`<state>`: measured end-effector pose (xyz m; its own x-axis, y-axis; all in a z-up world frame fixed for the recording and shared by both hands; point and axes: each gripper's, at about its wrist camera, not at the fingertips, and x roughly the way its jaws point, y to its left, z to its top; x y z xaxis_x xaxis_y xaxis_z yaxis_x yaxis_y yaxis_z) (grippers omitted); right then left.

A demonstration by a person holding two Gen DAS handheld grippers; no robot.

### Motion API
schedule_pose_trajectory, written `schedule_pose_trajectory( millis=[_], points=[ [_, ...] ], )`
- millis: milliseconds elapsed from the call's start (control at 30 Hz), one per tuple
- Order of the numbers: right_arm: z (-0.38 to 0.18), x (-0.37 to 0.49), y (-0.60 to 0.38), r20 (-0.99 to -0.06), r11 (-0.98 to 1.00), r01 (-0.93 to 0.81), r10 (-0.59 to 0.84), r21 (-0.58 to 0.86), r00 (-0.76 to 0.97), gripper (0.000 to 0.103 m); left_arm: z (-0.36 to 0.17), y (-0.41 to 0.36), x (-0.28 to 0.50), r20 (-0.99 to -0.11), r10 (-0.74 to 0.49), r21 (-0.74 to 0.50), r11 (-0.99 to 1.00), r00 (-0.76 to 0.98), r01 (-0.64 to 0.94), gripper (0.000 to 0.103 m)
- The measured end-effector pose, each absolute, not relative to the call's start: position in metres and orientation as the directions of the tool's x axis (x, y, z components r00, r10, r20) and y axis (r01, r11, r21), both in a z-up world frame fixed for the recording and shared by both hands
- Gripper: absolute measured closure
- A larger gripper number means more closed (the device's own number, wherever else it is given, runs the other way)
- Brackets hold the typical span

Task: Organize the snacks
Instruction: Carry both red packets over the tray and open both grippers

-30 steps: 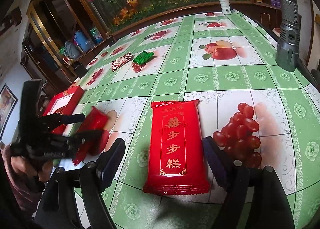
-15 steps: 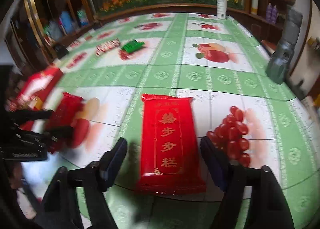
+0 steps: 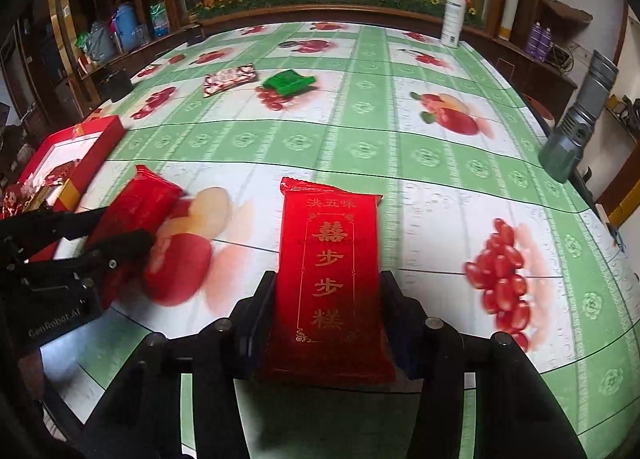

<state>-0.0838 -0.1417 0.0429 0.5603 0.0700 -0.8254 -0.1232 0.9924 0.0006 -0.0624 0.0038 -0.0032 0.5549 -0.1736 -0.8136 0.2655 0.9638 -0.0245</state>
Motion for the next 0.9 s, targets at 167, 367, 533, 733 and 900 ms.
schedule_pose_trajectory(
  millis=[167,367,533,733,900],
  points=[
    [0.045,-0.084,-0.129,-0.822,0.988,-0.113,0.147,0.101,0.550,0.053,-0.002,0.014,-0.069,-0.810,-0.199,-0.056,0.963,0.552,0.265,0.058],
    [0.047,-0.081,-0.123,-0.812,0.949,-0.102,0.309,0.299,0.496,0.053,0.019,0.033,-0.083,-0.769,-0.240,-0.098,0.960,0.592,0.263,0.058],
    [0.051,-0.077,-0.102,-0.798,0.917,-0.114,0.389,0.382,0.460,0.053,0.041,0.054,-0.100,-0.719,-0.256,-0.117,0.961,0.646,0.251,0.058],
    [0.069,-0.077,-0.055,-0.766,0.889,-0.209,0.458,0.408,0.452,0.053,0.056,0.104,-0.116,-0.676,-0.194,-0.118,0.981,0.711,0.156,0.058],
    [0.079,-0.077,-0.005,-0.738,0.850,-0.304,0.524,0.429,0.424,0.053,0.054,0.153,-0.121,-0.675,-0.096,-0.111,0.993,0.732,0.029,0.058]
  ],
)
